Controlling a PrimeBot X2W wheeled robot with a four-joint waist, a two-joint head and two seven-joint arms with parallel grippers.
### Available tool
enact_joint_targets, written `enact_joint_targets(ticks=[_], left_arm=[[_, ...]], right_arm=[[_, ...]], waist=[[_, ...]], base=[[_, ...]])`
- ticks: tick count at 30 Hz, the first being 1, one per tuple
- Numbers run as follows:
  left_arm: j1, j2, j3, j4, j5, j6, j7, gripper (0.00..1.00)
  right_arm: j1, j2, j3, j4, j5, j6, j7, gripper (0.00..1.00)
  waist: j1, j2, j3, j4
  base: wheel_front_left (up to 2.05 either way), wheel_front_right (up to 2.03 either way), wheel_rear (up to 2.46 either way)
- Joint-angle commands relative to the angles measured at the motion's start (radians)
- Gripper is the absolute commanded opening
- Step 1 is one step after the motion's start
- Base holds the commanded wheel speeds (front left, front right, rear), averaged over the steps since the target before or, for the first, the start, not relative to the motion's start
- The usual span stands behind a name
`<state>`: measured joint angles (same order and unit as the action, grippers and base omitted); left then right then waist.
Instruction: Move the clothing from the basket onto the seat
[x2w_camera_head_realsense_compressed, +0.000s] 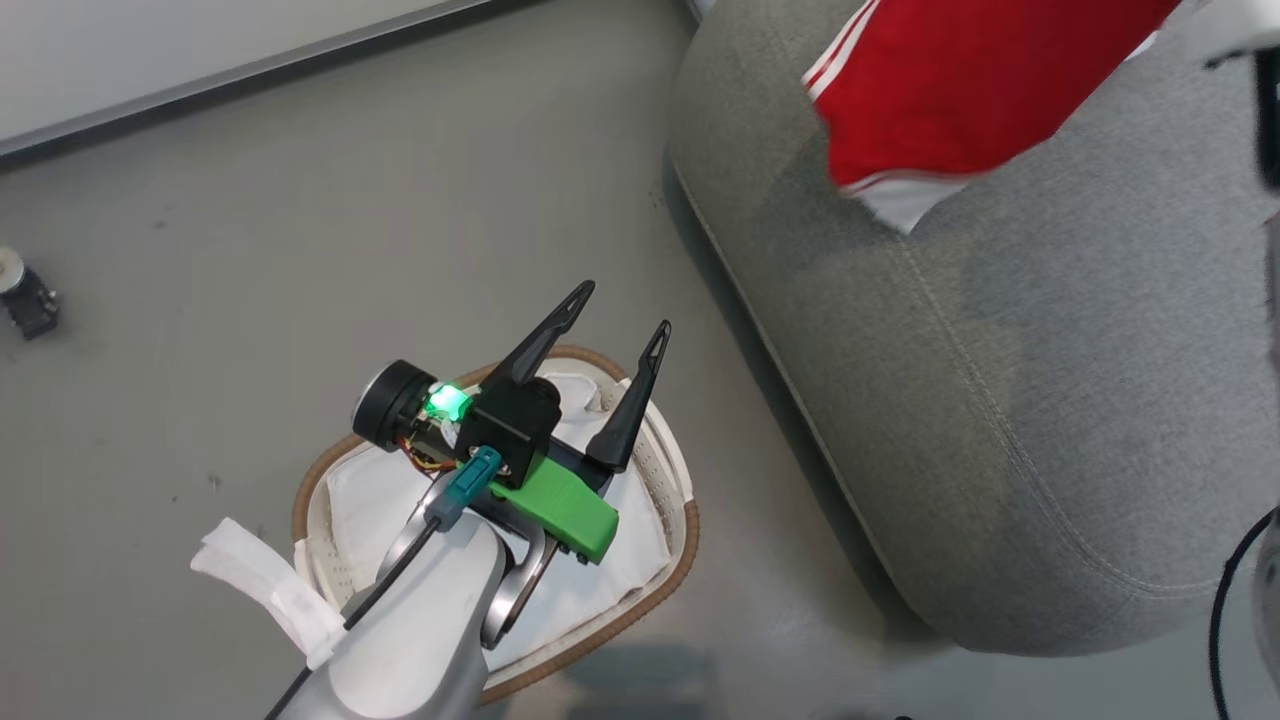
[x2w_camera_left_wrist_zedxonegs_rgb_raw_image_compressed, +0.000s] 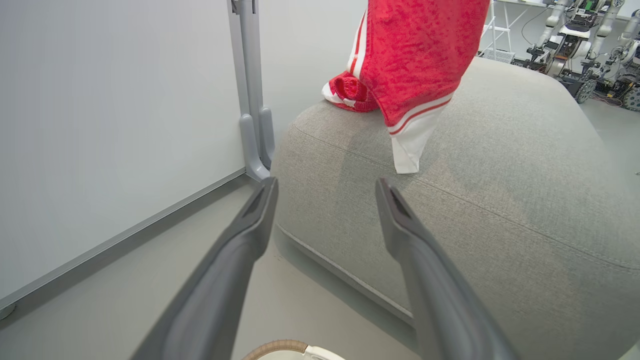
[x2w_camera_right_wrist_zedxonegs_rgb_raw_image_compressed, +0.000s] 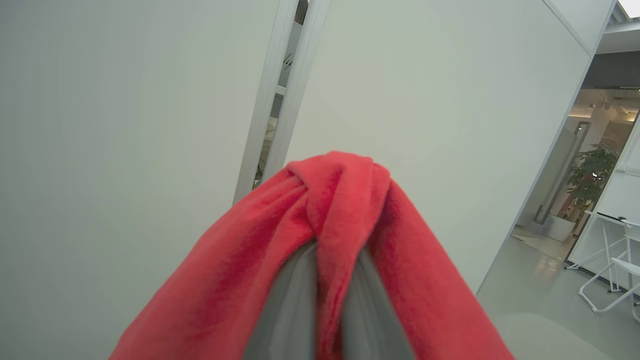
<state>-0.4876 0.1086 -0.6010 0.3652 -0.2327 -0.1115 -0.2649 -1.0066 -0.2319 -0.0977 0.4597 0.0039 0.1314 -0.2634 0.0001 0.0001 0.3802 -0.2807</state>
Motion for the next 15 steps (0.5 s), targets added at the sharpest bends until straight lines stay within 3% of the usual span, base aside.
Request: enact_joint_targets(ticks=[1,9,12,15], left_arm=[[-0.023,0.000,0.008,-0.007,0.012,-0.003,0.001,1.00],[-0.040,-0.014,0.023,-0.041,0.029,-0.005,0.001,1.00],[-0.028,-0.013,0.031,-0.055,0.034,-0.006,0.001,1.00],[-0.016,-0.003,0.039,-0.060,0.040,-0.007,0.001,1.00]], right_arm=[[-0.057,-0.029,-0.028,0.031,-0.013,-0.001,-0.002,0.00],[-0.283,-0.241,-0.164,0.197,-0.111,-0.001,0.039,0.00],[-0.277,-0.284,-0.219,0.245,-0.151,-0.001,0.041,0.00],[-0.226,-0.288,-0.276,0.317,-0.176,-0.001,0.035,0.00]], waist=[[-0.0001,-0.0001,0.090,0.098],[-0.0001,-0.0001,0.171,0.238],[-0.0001,-0.0001,0.195,0.268],[-0.0001,-0.0001,0.218,0.285]], base=[[0.00,0.00,0.00],[0.00,0.00,0.00],[0.00,0.00,0.00],[0.00,0.00,0.00]])
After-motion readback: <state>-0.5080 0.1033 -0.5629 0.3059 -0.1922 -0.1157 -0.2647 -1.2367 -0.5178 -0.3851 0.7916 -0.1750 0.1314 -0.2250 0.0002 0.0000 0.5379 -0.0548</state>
